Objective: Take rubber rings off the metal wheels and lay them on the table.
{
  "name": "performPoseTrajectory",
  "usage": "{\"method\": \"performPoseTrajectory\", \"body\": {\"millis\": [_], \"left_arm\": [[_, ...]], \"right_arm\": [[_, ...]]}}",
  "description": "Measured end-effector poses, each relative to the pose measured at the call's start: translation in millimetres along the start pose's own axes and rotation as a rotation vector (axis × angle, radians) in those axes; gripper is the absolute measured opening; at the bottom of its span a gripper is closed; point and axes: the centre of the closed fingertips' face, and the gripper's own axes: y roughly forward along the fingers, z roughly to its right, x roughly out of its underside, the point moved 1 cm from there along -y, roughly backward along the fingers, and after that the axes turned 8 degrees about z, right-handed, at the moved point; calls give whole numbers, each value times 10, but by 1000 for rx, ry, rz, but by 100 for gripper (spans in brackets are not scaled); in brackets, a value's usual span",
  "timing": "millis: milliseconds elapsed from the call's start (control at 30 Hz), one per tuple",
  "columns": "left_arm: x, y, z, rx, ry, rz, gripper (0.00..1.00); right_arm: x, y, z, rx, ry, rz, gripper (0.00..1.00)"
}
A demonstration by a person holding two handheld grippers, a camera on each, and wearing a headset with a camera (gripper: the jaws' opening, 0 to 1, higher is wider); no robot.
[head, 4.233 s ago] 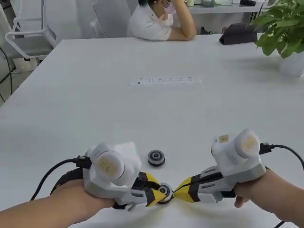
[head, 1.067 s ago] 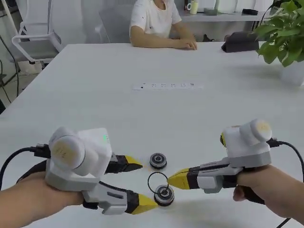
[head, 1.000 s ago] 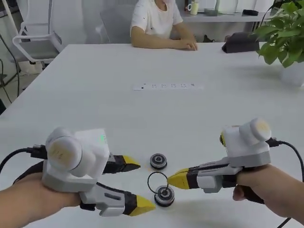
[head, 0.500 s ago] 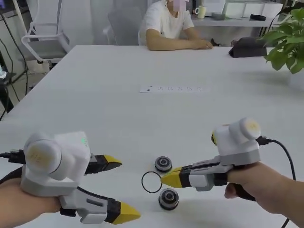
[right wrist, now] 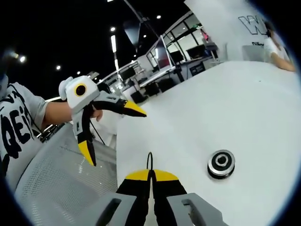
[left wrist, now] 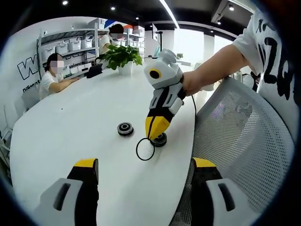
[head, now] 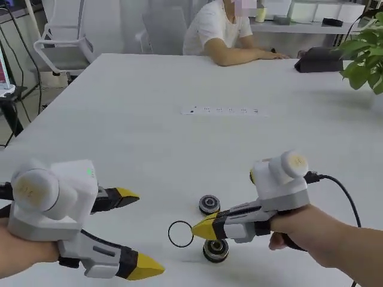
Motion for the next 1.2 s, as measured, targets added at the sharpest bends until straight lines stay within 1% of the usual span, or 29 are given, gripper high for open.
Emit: {"method": "performPoseTrajectory", "body": {"millis": [167, 233, 333, 433, 467, 500, 533, 600, 667, 733, 833, 900, 967, 1200], "left_arm": [[14, -16, 13, -4, -4, 0, 79], [30, -19, 19, -4, -4, -4, 79], [40, -23, 17, -6, -2, -7, 79], [53, -30, 16, -6, -9, -11, 79], [57, -32, 14, -6, -10, -12, 79], [60, -33, 12, -6, -10, -13, 80], [62, -36, 12, -6, -10, -14, 80], [67, -40, 6, -6, -8, -17, 79], [66, -42, -4, -9, -4, -17, 79], [71, -42, -7, -8, -10, -20, 80], [75, -36, -7, -6, -12, -25, 80], [72, -31, -1, -2, -12, -26, 80], [65, -18, 8, 1, -11, -26, 80], [28, 44, 21, 19, -1, -26, 79]], "right_arm": [[37, 83, -10, 3, -12, -20, 0], [70, 125, -1, 12, -32, -37, 0], [94, 170, -15, 10, -44, -48, 0], [101, 195, -7, 16, -74, -54, 0], [103, 200, 6, 25, -97, -58, 0], [105, 204, 10, 29, -107, -60, 4], [113, 204, 21, 38, -120, -65, 9], [115, 198, 36, 47, -139, -66, 18], [123, 179, 48, 50, -133, -66, 23], [130, 157, 66, 58, -154, -71, 27], [114, 127, 67, 59, -163, -63, 36], [92, 106, 55, 53, -160, -51, 39], [65, 72, 43, 52, -158, -39, 40], [37, -78, 55, 62, -179, -25, 41]]}}
